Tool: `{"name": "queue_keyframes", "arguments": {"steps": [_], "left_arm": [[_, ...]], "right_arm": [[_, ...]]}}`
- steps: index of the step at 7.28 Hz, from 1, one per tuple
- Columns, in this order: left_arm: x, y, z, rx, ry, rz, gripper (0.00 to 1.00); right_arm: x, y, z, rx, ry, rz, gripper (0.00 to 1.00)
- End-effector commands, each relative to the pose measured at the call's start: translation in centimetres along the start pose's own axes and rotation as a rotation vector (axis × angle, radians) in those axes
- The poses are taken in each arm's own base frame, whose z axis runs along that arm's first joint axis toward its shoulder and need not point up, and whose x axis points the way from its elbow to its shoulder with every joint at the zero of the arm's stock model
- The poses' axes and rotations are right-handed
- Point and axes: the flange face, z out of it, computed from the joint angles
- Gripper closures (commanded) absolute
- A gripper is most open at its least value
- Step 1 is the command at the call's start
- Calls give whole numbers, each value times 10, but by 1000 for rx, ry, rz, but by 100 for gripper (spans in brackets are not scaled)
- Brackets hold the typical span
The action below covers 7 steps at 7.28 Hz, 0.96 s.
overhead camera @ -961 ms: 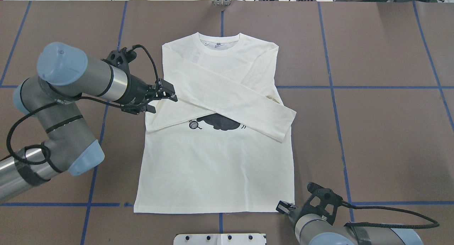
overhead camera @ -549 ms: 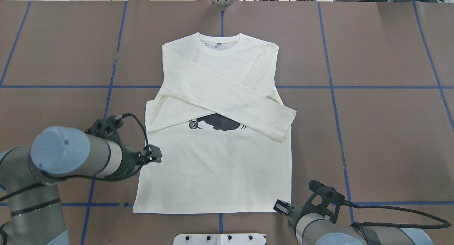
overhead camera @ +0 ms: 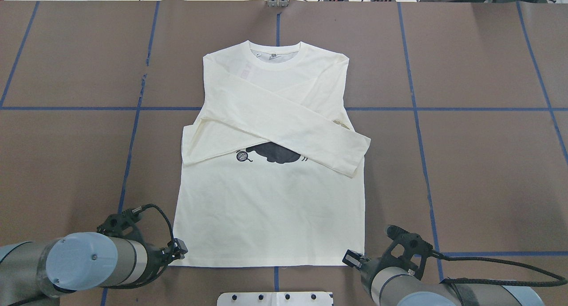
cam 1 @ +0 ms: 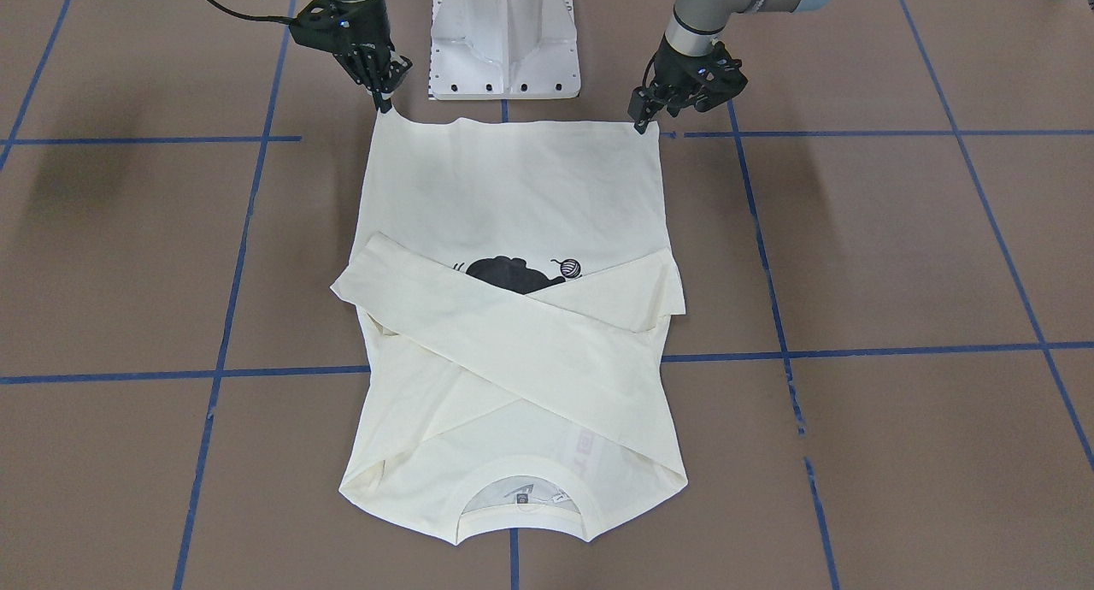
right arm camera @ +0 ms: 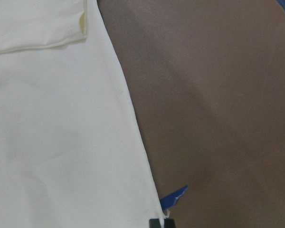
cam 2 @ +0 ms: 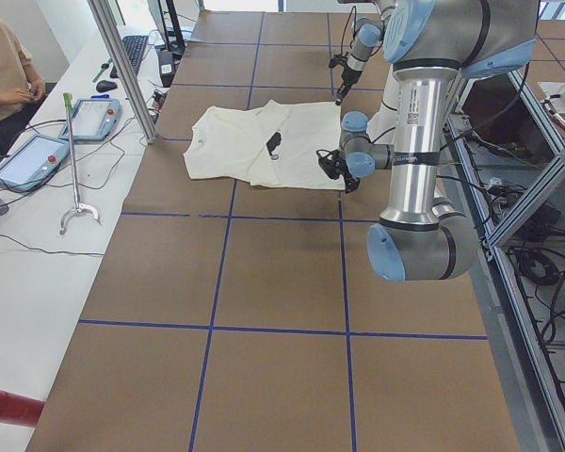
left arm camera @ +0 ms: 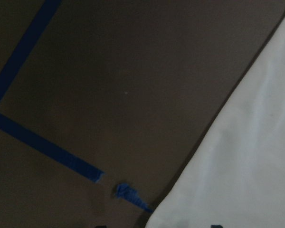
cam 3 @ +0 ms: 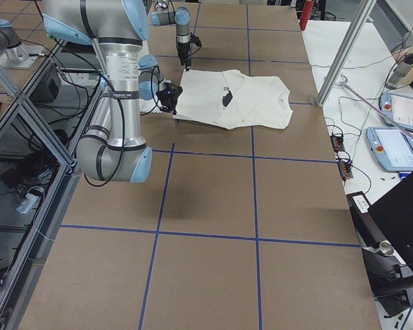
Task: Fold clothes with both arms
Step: 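Grasp the bottom hem corners with both grippers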
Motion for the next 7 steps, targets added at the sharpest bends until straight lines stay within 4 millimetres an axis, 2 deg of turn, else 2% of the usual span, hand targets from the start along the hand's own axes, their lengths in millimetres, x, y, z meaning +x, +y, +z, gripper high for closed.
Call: {"name": "queue_keyframes", "arguments": {"steps": [1,4,5,6,7], "left_arm": [[-1,8,3,-7,-7,0,26],[2,1,3,50,17,4,28],[2,-1,6,87,3,3,33],[3,-1,5,90,3,1,59],[5,0,0,87,13,1,100]], "right_arm": [[0,0,-1,-1,-2,0,100],[1,-1,1,2,2,2,100],[0,-1,0,1,0,2,100],[0,-1,0,1,0,2,100],[1,0,0,0,1,1,100]]}}
